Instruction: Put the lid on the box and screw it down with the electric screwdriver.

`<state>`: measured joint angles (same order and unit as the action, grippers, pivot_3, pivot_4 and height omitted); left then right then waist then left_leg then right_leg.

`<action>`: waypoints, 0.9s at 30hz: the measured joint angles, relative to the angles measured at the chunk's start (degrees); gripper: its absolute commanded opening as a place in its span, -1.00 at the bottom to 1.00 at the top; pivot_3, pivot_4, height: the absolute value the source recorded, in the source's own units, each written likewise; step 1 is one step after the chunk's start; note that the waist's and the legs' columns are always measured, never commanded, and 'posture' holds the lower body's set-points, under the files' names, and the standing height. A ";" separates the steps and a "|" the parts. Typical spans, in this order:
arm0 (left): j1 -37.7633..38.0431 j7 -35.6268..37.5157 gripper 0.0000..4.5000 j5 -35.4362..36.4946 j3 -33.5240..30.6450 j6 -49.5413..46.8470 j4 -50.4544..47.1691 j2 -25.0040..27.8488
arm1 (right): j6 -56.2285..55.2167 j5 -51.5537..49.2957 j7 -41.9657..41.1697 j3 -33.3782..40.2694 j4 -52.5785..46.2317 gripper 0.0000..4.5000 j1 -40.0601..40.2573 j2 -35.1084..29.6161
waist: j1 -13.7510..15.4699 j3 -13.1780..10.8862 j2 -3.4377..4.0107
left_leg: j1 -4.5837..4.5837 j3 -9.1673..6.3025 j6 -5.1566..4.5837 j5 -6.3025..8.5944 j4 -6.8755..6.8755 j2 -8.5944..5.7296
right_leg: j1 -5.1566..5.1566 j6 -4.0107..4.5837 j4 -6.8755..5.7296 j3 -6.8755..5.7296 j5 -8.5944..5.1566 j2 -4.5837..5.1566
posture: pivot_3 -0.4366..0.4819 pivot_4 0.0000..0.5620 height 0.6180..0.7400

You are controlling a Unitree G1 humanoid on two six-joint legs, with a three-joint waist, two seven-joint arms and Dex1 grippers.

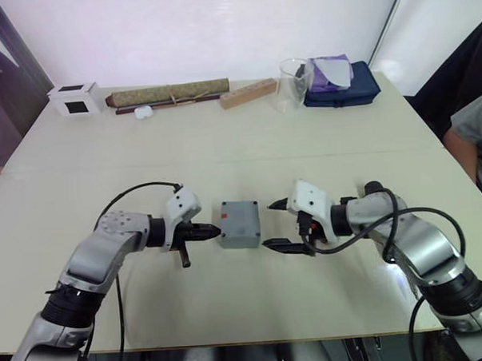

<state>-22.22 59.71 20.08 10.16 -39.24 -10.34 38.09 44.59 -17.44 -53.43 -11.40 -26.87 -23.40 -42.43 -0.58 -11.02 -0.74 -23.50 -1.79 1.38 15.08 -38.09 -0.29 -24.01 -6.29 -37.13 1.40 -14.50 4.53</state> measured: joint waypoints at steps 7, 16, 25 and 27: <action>-1.10 2.35 -1.00 5.21 -4.99 -3.53 -1.89 5.52 | 8.05 -6.49 6.43 21.47 -11.67 0.99 12.88 -1.55 | -0.07 0.00 -0.05 | 0.03 -0.06 0.00 0.00 0.01 0.04 | 0.03 0.01 0.00 -0.04 -0.01 -0.06 | -0.05 -0.47 1.00; -9.75 9.04 -1.00 15.41 -8.03 -9.26 -8.20 9.76 | 4.59 -4.15 15.88 23.80 -11.15 0.52 28.16 5.46 | -0.42 0.02 -0.08 | 0.18 0.04 0.00 0.00 0.01 0.02 | 0.20 -0.01 0.03 0.03 -0.01 -0.04 | -0.05 -0.47 1.00; -11.49 8.77 -1.00 14.64 -3.76 -8.63 -7.77 8.67 | -4.30 -0.56 20.27 19.30 -3.76 0.06 26.36 8.79 | -0.25 0.02 -0.08 | 0.22 -0.02 0.00 0.00 0.01 0.04 | 0.27 0.00 0.04 0.02 -0.02 -0.11 | -0.05 -0.47 1.00; -11.53 8.40 -1.00 14.62 -3.70 -8.63 -7.78 8.34 | -5.54 -0.01 20.61 18.32 -2.36 0.06 25.50 8.86 | -0.24 0.02 -0.08 | 0.23 -0.02 0.00 0.00 0.01 0.04 | 0.28 0.00 0.04 0.02 -0.02 -0.10 | -0.05 -0.47 1.00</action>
<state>-33.75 68.11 34.70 6.46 -47.87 -18.12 46.43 39.04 -17.44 -32.81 6.92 -29.23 2.11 -33.57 -0.82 -11.00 -0.82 -23.28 -1.81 1.38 15.08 -38.08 -0.25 -23.74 -6.29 -37.09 1.41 -14.52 4.42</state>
